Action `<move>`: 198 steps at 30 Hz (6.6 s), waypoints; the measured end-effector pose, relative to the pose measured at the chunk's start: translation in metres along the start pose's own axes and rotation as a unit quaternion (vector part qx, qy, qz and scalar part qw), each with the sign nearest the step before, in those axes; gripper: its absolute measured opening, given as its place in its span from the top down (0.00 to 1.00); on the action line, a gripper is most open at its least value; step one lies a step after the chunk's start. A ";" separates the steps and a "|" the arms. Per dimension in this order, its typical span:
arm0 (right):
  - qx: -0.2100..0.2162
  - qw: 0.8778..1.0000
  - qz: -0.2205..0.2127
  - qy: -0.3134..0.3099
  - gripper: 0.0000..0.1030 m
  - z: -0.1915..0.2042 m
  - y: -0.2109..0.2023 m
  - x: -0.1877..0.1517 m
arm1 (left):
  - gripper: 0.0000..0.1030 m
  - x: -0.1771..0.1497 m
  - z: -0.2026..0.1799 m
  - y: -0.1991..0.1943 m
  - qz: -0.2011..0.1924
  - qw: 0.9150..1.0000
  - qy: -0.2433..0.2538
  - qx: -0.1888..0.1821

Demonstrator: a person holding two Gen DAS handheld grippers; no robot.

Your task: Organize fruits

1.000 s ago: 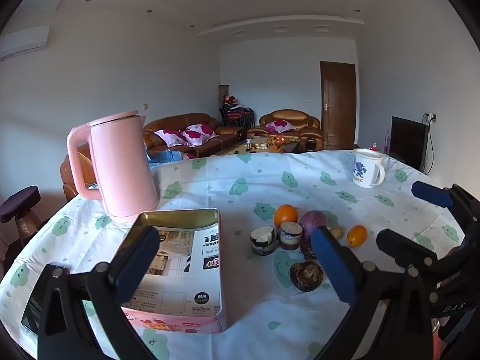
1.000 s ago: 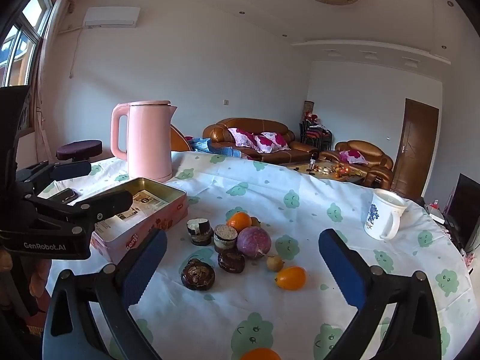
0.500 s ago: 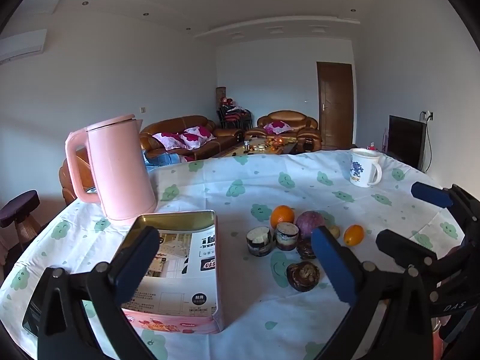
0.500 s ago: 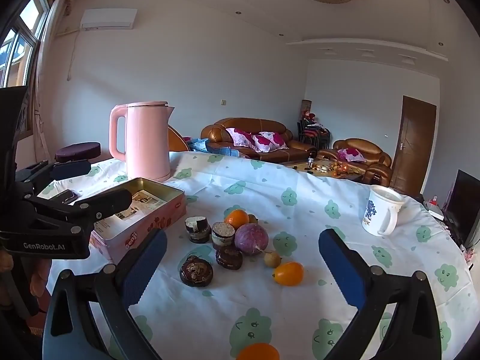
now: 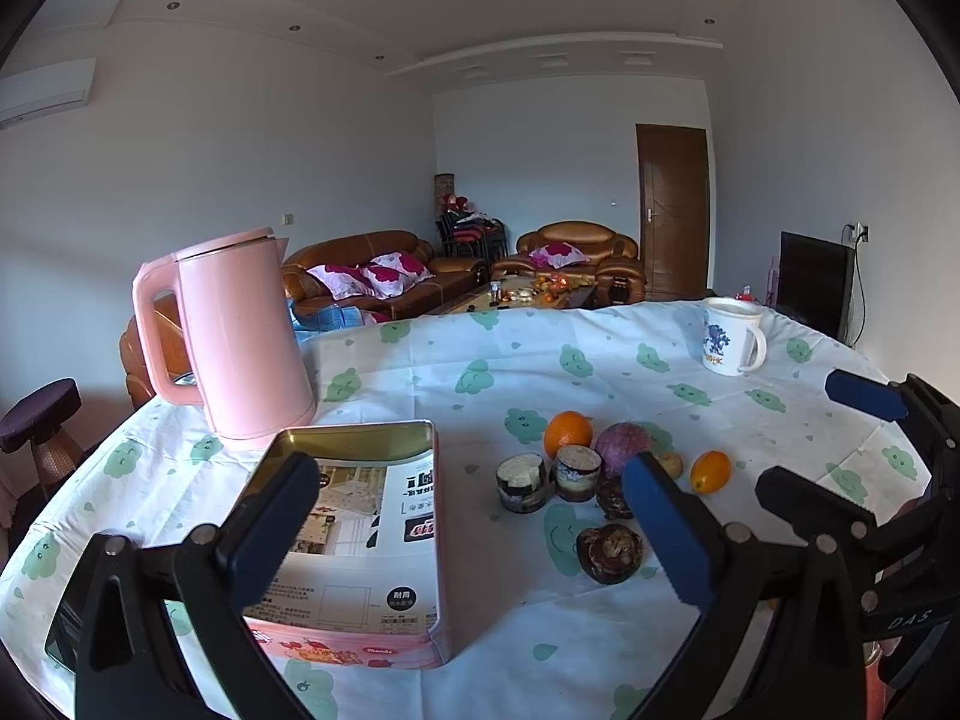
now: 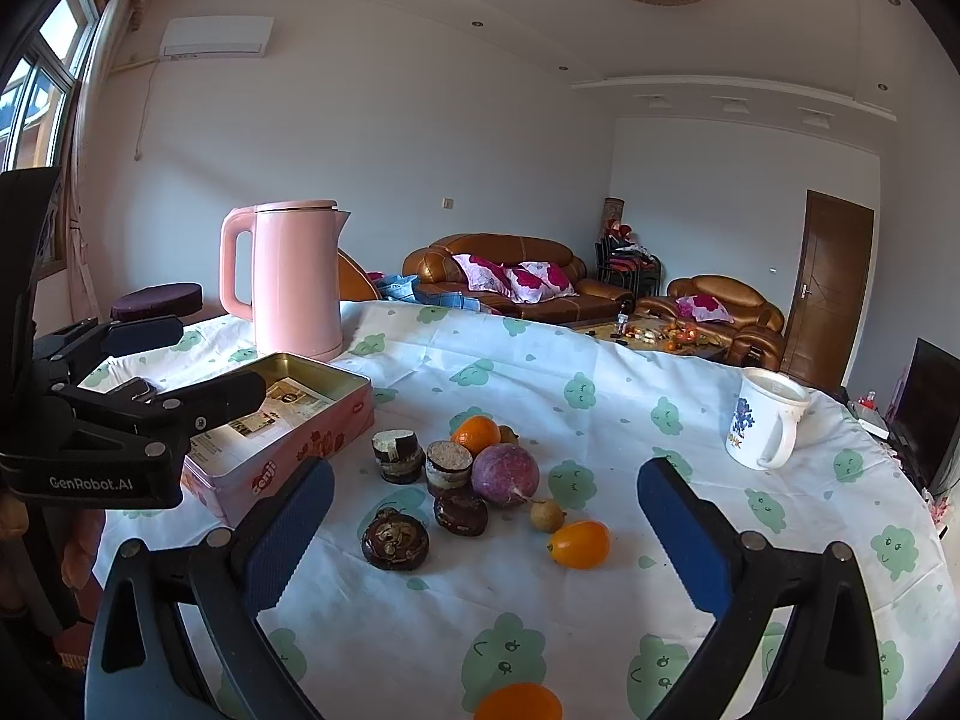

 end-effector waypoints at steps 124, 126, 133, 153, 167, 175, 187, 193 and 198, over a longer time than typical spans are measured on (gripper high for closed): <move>0.030 0.998 0.043 0.043 0.59 -0.032 0.032 -0.058 | 0.55 -0.067 -0.094 0.060 0.117 0.985 0.035 -0.125; 0.031 0.998 0.041 0.042 0.59 -0.032 0.031 -0.058 | 0.55 -0.066 -0.094 0.059 0.113 0.985 0.035 -0.123; 0.031 0.998 0.031 0.039 0.59 -0.031 0.028 -0.056 | 0.55 -0.062 -0.091 0.055 0.098 0.988 0.029 -0.119; 0.030 0.999 0.007 0.028 0.59 -0.028 0.021 -0.052 | 0.55 -0.054 -0.083 0.047 0.069 0.991 0.011 -0.114; 0.030 0.999 -0.006 0.021 0.59 -0.027 0.017 -0.050 | 0.55 -0.048 -0.080 0.042 0.049 0.992 0.002 -0.113; 0.030 0.999 -0.012 0.019 0.59 -0.026 0.016 -0.049 | 0.55 -0.046 -0.080 0.038 0.040 0.993 0.001 -0.112; 0.029 0.999 -0.024 0.012 0.59 -0.025 0.012 -0.047 | 0.55 -0.043 -0.080 0.035 0.027 0.994 0.006 -0.108; 0.030 0.999 -0.030 0.008 0.59 -0.023 0.010 -0.046 | 0.55 -0.041 -0.080 0.031 0.016 0.994 0.009 -0.104; 0.030 0.999 -0.035 0.004 0.59 -0.022 0.009 -0.045 | 0.55 -0.039 -0.078 0.029 0.006 0.995 0.008 -0.100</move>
Point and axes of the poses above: each gripper's, at about its wrist camera, not at the fingertips, and y roughly the way its jaws point, z to its left, x to its top, the point moved 10 cm from there along y, roughly the way its jaws point, and after that the axes turned 12 degrees about x, right-handed, at the moved point
